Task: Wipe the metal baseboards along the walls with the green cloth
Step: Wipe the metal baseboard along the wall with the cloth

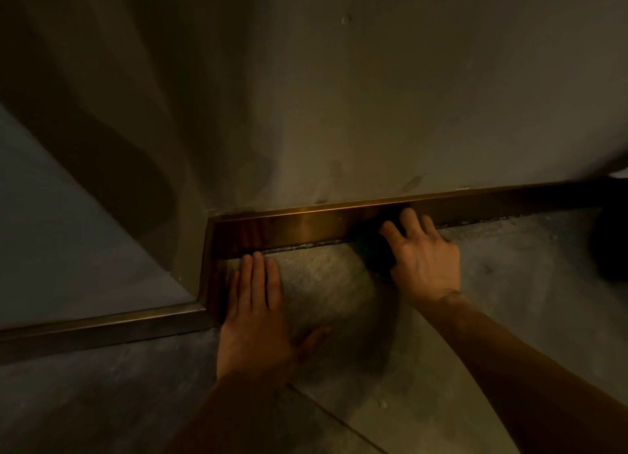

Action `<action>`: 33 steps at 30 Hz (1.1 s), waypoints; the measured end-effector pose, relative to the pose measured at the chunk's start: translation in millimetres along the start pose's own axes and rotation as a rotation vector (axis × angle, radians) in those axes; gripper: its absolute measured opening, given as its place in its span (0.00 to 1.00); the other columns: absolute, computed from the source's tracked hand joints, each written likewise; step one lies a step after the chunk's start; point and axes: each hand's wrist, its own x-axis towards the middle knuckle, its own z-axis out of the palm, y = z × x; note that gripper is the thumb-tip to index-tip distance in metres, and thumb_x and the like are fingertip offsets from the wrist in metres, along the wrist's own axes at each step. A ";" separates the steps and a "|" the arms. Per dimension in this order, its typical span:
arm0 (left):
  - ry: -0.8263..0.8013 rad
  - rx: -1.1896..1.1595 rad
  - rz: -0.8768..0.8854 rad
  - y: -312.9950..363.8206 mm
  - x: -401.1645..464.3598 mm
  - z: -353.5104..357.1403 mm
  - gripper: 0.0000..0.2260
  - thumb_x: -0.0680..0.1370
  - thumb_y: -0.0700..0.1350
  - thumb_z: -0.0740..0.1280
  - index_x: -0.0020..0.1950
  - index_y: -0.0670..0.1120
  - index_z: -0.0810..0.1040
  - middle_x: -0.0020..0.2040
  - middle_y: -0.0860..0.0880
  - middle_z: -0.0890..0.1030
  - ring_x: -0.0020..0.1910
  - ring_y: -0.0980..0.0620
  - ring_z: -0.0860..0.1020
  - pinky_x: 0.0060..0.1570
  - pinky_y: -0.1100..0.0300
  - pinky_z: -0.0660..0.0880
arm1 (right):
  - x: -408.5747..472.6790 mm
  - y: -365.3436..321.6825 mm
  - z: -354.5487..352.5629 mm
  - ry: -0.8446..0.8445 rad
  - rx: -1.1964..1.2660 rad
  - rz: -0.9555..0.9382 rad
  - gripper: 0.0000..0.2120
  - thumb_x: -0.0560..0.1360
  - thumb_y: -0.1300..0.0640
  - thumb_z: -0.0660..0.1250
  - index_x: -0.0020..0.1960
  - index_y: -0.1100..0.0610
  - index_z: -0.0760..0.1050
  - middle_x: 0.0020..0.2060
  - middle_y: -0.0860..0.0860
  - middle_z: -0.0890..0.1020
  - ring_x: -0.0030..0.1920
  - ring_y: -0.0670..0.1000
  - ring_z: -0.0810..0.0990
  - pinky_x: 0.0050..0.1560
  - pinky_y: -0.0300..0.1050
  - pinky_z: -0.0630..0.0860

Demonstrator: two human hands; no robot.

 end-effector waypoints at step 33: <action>0.004 0.018 -0.011 3.2 -0.3 -2.4 0.57 0.69 0.82 0.47 0.81 0.40 0.44 0.83 0.40 0.43 0.81 0.45 0.39 0.79 0.41 0.49 | 9.7 -41.8 -5.4 0.153 0.127 -0.024 0.25 0.64 0.63 0.73 0.58 0.54 0.69 0.51 0.58 0.74 0.46 0.61 0.77 0.31 0.51 0.75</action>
